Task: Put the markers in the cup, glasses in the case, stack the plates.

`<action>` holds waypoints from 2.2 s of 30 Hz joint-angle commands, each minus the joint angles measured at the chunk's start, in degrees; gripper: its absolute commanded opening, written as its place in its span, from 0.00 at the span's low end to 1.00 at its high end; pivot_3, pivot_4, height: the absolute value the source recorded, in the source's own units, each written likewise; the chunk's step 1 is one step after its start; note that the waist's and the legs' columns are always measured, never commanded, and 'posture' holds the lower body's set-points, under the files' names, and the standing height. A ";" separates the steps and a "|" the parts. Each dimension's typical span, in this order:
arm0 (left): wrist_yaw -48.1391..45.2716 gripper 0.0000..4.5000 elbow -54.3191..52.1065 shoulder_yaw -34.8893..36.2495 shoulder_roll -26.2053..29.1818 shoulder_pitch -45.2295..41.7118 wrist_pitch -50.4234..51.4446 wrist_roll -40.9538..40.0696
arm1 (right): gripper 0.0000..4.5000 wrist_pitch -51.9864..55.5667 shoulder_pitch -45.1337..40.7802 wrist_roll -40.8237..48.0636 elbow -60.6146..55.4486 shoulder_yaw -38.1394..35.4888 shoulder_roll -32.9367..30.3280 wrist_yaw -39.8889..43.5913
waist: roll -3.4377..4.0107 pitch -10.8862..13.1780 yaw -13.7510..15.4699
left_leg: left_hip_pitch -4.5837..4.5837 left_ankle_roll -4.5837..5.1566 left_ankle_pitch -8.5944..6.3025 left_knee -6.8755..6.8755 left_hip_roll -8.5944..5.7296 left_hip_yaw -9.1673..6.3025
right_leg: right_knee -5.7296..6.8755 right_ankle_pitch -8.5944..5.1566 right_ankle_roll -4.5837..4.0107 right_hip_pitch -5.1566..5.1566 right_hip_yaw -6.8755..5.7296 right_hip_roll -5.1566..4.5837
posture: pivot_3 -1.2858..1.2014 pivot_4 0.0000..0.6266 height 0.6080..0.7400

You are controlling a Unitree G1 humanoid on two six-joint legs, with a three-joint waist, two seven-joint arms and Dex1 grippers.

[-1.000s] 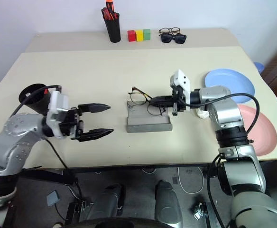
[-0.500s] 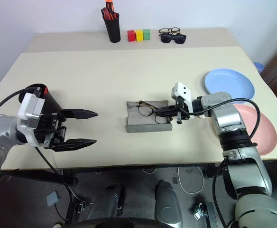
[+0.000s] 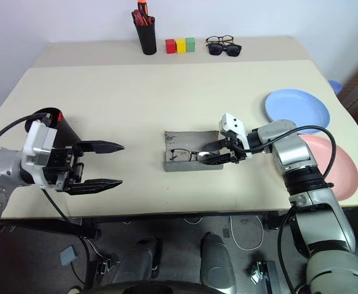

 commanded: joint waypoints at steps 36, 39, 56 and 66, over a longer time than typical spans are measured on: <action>8.91 0.00 91.21 -35.10 -37.80 -65.85 -35.11 52.17 | 1.00 -10.04 64.16 9.19 -47.35 -41.01 0.42 -31.92 | -0.31 0.11 1.88 | -0.14 0.03 -0.04 0.04 -0.03 0.06 | -0.27 -0.10 0.51 0.07 -0.03 -0.02 | 0.52 0.24 1.00; -0.79 0.00 92.32 -35.27 -37.46 -66.37 -35.73 52.73 | 1.00 -9.55 63.61 9.94 -47.89 -40.99 0.22 -33.23 | -0.34 0.12 1.88 | -0.14 0.03 -0.04 0.04 -0.03 0.05 | -0.25 -0.15 0.42 0.06 -0.04 -0.02 | 0.52 0.24 1.00; -12.66 0.00 66.22 -30.93 -34.51 -52.96 -25.97 44.49 | 1.00 2.13 60.53 10.35 -46.49 -41.71 0.01 -45.64 | -0.24 0.06 2.36 | -0.10 0.06 -0.04 0.07 -0.03 -0.02 | -0.18 -0.12 0.22 0.13 -0.04 -0.03 | 0.52 0.24 1.00; -15.66 0.62 40.71 -31.15 -30.47 -47.48 -7.79 37.28 | 1.00 5.80 59.15 10.30 -40.14 -42.49 -2.18 -45.10 | -0.15 0.02 1.59 | -0.06 0.07 -0.05 0.06 -0.03 -0.01 | -0.13 -0.12 0.21 0.12 -0.03 -0.03 | 0.52 0.24 1.00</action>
